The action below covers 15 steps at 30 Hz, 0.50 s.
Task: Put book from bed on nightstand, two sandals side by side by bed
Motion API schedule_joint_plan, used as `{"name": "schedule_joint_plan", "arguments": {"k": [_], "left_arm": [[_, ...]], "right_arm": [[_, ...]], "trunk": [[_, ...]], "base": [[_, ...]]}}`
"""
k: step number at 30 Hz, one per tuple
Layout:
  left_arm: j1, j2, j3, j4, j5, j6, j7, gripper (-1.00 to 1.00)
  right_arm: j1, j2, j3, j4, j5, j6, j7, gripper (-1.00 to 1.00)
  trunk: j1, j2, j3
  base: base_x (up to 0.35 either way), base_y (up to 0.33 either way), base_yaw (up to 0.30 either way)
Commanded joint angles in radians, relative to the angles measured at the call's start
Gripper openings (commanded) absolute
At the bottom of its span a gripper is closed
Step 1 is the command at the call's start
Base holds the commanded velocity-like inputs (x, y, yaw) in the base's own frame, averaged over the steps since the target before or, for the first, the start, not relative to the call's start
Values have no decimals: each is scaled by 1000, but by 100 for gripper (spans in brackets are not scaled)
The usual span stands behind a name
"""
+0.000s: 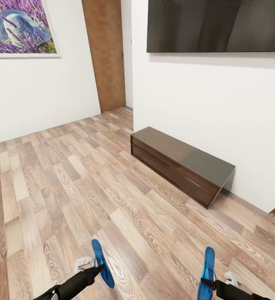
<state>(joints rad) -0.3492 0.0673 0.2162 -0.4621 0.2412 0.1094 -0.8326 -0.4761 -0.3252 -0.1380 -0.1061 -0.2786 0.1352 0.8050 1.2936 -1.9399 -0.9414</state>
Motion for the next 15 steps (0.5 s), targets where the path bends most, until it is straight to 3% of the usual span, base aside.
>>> {"name": "schedule_joint_plan", "arguments": {"k": [1,15], "left_arm": [[-1,0,2,5,7,10,-5,-100],[-1,-2,1,33,8,9,-3,-100]], "right_arm": [[0,0,-8,5,-1,10,4,-100],[0,0,-8,41,-2,9,1,-100]], "trunk": [[-4,7,2],[-58,105,46]], "base": [[0,0,0],[0,0,0]]}}
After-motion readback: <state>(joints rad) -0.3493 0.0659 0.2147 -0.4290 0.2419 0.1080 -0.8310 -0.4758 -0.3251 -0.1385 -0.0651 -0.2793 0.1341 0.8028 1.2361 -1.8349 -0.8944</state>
